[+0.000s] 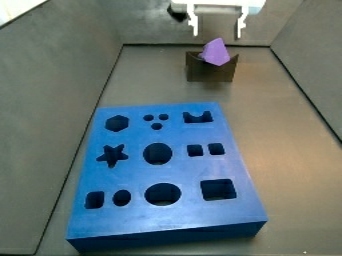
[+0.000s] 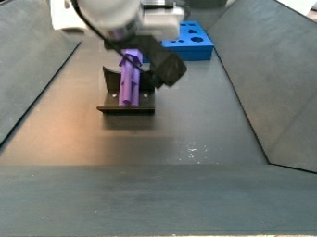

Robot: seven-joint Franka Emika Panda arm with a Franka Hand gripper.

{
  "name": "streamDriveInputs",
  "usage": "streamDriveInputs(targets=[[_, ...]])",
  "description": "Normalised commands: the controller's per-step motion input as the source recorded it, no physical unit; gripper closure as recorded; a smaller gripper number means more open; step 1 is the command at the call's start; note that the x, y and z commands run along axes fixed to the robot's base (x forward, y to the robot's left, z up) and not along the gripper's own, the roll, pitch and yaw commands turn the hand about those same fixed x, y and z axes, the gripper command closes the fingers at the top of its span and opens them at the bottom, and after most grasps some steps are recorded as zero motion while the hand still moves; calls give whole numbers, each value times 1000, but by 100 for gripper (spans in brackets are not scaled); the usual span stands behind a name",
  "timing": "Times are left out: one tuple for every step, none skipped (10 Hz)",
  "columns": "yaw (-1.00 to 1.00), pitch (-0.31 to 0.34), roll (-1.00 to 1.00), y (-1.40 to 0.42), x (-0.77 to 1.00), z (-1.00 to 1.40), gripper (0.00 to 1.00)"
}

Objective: Pick up the 3 prong object. Move up. Rotate the 3 prong object. Place the 3 prong object on the fixture. Regrasp the 3 prong object. Move to above the board. Insert the 3 prong object.
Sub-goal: Regrasp the 3 prong object.

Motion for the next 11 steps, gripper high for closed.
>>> streamDriveInputs(targets=[[24, 69, 33, 6, -27, 1000, 0], [6, 80, 41, 8, -32, 1000, 0], [-5, 90, 41, 13, -30, 877, 0], [-15, 91, 42, 13, -28, 751, 0], [-33, 87, 45, 10, -23, 439, 0], [-40, 87, 42, 6, -20, 315, 0], [11, 54, 1000, -769, 165, 640, 0], [11, 53, 1000, -721, 155, 526, 0], [11, 48, 1000, -568, 73, 392, 0], [10, 43, 1000, -367, 14, 210, 0], [10, 39, 1000, -182, -6, 83, 0]])
